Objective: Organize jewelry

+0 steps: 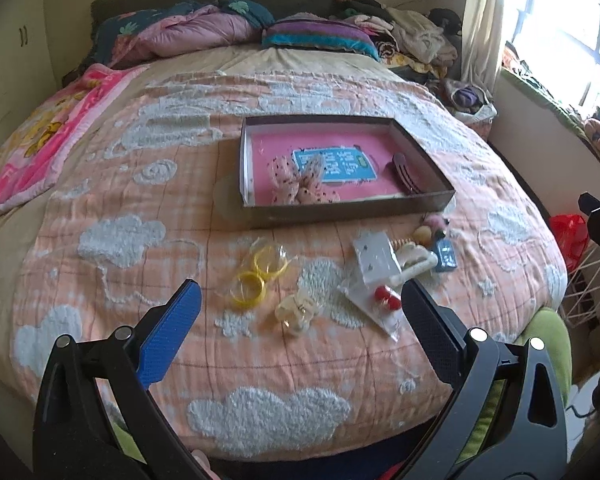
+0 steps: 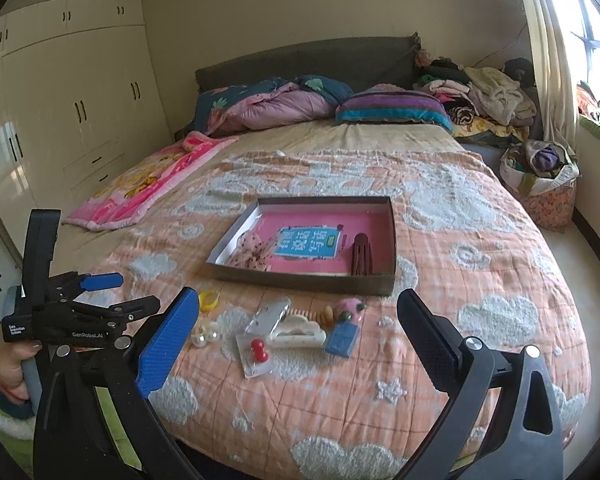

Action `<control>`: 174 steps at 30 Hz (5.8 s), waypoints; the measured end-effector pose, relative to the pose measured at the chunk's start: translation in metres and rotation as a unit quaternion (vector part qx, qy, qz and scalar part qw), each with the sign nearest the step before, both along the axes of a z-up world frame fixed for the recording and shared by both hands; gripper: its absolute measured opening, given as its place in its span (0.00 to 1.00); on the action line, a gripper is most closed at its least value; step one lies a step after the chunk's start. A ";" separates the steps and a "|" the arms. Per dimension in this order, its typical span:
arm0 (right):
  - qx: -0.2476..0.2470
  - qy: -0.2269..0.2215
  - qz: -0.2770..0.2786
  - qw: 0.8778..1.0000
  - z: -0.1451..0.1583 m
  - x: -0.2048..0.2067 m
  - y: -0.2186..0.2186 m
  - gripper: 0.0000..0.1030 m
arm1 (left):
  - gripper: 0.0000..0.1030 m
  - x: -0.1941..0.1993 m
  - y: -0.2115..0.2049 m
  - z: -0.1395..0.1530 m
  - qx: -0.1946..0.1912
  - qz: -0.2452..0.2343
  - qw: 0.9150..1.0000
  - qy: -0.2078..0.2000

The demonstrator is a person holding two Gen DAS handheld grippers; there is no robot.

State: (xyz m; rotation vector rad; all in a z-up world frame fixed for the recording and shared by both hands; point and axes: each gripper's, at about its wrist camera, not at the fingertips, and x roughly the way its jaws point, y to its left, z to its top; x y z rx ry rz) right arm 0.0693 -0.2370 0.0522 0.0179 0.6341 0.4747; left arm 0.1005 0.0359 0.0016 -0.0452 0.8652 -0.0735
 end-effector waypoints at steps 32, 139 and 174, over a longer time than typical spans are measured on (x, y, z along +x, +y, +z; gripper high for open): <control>-0.041 0.114 0.014 0.993 -0.108 0.009 0.010 0.96 | 0.91 0.000 0.014 -0.081 -0.009 0.001 0.997 0.073; 0.065 -0.062 -0.013 0.996 0.077 0.083 -0.011 0.73 | 0.39 0.114 -0.038 0.078 -0.043 -0.064 0.995 -0.065; -0.015 0.083 -0.020 0.996 -0.057 0.206 0.026 0.74 | 0.39 0.231 -0.041 -0.024 -0.008 -0.055 0.997 0.052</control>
